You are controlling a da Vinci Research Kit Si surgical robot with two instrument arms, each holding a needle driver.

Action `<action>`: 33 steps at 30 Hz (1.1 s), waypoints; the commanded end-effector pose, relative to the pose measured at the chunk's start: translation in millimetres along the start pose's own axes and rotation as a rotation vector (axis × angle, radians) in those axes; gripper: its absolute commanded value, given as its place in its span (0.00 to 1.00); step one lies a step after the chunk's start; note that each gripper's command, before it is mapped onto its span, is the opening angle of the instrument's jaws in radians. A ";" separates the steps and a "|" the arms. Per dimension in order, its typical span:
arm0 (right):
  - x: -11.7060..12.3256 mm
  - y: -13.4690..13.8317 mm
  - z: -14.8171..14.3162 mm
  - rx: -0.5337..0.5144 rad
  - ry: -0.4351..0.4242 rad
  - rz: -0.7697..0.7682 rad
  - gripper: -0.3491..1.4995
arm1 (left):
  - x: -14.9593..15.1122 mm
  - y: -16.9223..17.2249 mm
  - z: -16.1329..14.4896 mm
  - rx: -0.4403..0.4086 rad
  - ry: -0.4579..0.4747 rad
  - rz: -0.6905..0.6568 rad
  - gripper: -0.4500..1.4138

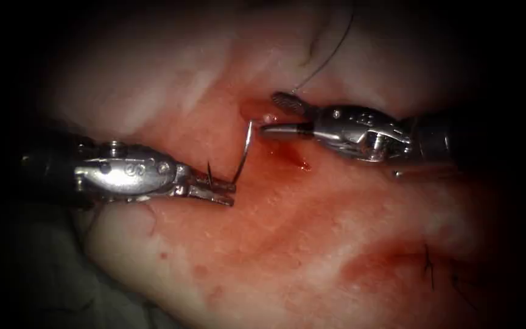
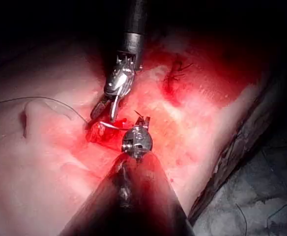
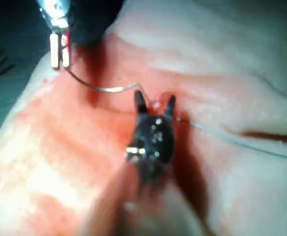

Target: Wound Closure

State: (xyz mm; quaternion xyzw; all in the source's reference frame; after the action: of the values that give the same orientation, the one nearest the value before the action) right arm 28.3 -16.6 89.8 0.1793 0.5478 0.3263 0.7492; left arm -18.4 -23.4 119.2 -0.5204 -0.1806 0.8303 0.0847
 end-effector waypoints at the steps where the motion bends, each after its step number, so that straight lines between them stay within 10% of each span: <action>1: 0.2 -0.7 0.6 0.005 0.001 0.006 0.57 | -0.3 -0.1 0.6 0.020 -0.011 0.027 0.00; 5: 1.2 -1.1 0.2 0.015 0.001 0.046 0.69 | 0.1 -0.6 -0.2 0.064 -0.037 0.098 0.00; 20: 2.6 -2.3 -0.8 0.064 -0.012 0.208 0.58 | 4.3 -2.3 -3.7 0.295 -0.048 0.328 0.00; 33: 3.5 -2.1 -1.2 0.075 0.029 0.297 0.59 | 0.6 -1.1 0.6 0.247 -0.045 0.529 0.00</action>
State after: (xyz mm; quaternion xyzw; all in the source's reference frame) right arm 27.7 -15.3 85.2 0.2826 0.5381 0.4193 0.6743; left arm -18.8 -22.0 119.0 -0.5167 0.0643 0.8501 -0.0792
